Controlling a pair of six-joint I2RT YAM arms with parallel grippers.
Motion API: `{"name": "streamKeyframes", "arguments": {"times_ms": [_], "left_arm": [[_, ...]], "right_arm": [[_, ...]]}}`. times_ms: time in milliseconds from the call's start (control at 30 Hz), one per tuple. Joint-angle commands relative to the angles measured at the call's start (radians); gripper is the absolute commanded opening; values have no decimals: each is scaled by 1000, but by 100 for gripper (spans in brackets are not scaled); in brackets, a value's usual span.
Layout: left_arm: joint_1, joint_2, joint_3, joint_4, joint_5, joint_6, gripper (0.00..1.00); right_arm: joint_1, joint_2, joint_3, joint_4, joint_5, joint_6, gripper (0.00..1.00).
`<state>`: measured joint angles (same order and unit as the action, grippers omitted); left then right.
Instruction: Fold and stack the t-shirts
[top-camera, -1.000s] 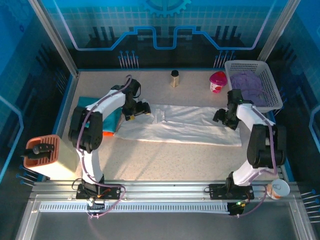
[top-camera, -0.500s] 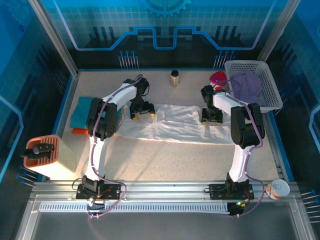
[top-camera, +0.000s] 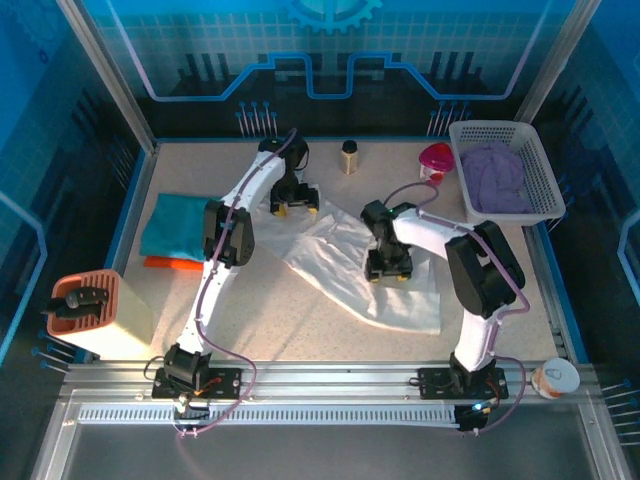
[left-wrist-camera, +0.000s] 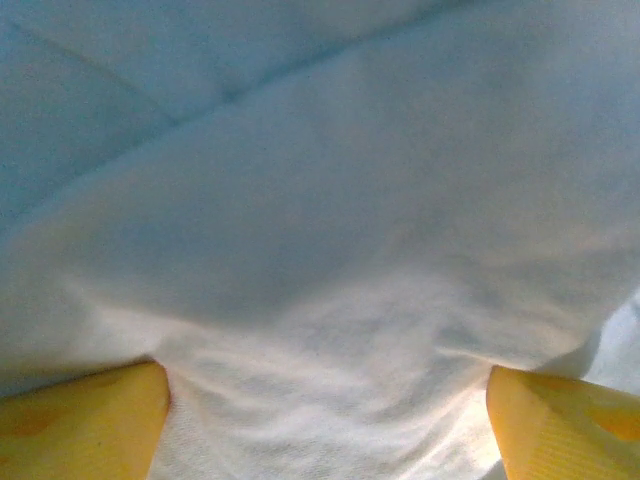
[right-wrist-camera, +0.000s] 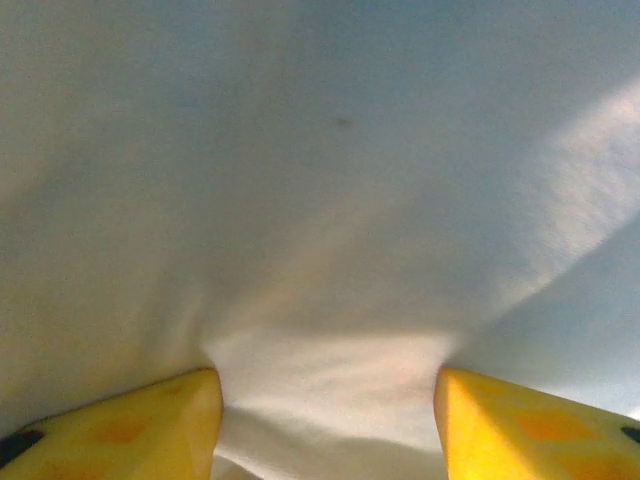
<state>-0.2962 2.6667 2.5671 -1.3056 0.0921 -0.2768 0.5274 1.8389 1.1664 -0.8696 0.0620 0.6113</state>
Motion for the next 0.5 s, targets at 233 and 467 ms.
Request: {"name": "streamKeyframes", "arguments": {"times_ms": [233, 467], "left_arm": [[-4, 52, 33, 88, 128, 7, 80], [-25, 36, 3, 189, 251, -53, 79]], "right_arm": [[229, -86, -116, 256, -276, 396, 59], [327, -88, -20, 220, -219, 448, 64]]}}
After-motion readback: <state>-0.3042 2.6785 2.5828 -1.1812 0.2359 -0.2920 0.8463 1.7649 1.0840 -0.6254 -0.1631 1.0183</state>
